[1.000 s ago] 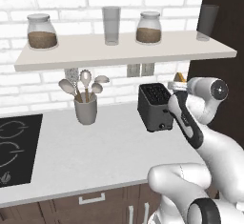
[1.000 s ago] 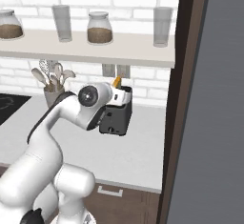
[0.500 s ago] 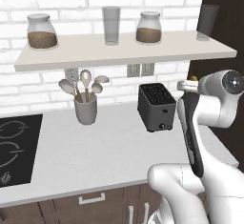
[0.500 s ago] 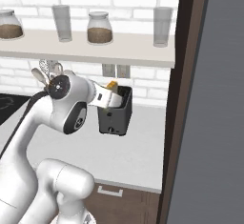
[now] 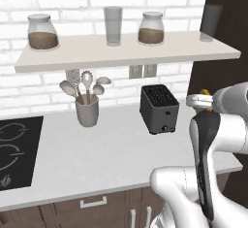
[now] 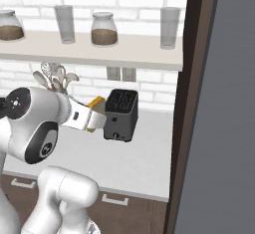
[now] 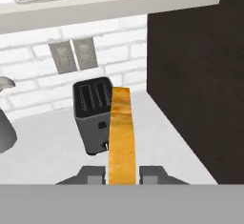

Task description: Start the toaster. Once the lever pops up, take the bread to the plate on the dining counter.

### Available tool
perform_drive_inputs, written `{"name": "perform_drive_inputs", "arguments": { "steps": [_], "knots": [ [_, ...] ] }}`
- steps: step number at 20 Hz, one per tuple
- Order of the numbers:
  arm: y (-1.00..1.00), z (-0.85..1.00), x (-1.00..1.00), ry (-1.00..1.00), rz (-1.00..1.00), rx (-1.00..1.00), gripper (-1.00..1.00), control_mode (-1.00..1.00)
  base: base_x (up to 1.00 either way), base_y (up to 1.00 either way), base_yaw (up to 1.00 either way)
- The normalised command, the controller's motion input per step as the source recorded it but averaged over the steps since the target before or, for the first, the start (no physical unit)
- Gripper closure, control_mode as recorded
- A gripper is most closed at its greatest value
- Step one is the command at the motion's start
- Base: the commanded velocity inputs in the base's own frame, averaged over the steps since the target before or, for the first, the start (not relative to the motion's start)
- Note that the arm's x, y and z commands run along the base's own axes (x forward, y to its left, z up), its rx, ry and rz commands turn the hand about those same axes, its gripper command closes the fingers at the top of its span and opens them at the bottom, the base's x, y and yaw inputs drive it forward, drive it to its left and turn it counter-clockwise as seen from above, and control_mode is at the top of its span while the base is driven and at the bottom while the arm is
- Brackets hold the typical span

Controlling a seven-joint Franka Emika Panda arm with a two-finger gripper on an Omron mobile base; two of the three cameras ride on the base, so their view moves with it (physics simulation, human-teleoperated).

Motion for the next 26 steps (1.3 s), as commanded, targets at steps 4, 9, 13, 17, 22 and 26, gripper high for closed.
{"name": "perform_drive_inputs", "arguments": {
  "steps": [4, 9, 13, 17, 22, 26],
  "knots": [
    [0.73, 0.00, -0.82, -0.05, 0.06, 0.00, 1.00, -1.00, 0.00, 0.00, 0.00],
    [0.43, 0.00, -0.58, -0.02, 0.02, 0.00, 1.00, -1.00, 0.00, 0.00, 0.00],
    [0.04, 0.00, -0.05, 0.00, 0.00, 0.00, 1.00, -1.00, 0.00, 0.00, 0.00],
    [0.00, 0.00, 0.00, 0.00, 0.00, 0.00, 1.00, -1.00, 0.00, 0.00, 0.00],
    [0.00, 0.00, 0.00, 0.00, 0.00, 0.00, 1.00, -1.00, 0.00, 0.00, 0.00],
    [0.00, 0.00, 0.00, 0.00, 0.00, 0.00, 1.00, -1.00, 0.00, 0.00, 0.00]
  ]
}}
